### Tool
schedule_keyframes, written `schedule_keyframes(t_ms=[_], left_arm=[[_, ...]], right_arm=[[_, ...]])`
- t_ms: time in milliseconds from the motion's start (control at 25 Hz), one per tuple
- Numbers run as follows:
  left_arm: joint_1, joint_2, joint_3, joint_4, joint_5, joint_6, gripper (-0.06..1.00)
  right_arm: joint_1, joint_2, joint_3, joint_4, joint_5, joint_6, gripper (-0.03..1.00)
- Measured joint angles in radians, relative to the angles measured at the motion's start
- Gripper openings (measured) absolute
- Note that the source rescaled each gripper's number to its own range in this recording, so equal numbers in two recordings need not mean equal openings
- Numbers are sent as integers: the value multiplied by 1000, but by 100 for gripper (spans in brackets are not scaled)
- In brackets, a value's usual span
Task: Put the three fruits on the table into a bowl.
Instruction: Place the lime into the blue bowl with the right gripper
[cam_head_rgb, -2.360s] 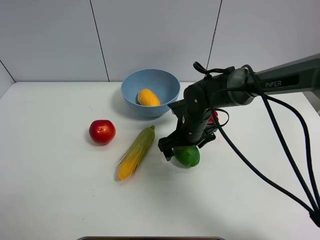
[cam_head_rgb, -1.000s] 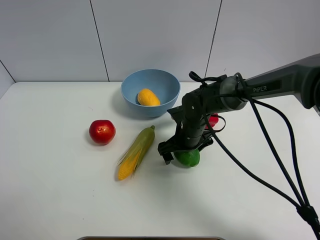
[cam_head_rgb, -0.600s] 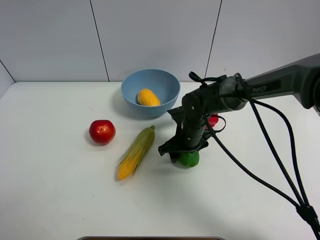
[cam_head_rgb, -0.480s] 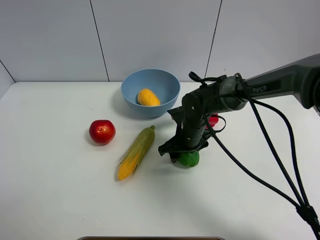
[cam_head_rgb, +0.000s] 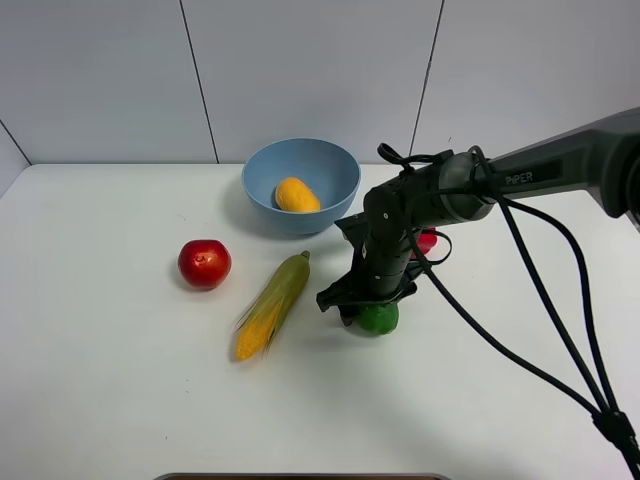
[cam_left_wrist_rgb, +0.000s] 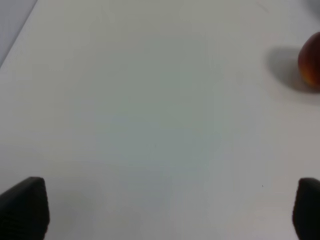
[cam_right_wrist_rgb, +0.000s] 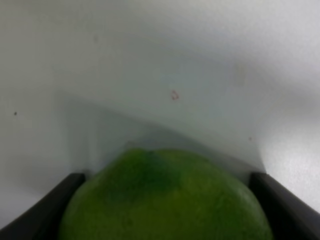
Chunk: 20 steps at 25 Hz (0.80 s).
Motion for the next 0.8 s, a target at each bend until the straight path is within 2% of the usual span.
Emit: schedule_keyframes(t_ms=[480,800], left_arm=[[0,0,0,0,0,0,100],[0,0,0,0,0,0,100]], right_arm=[[0,-7,0,-1,5,0,19],[0,-111,0,-9,47,0,19]])
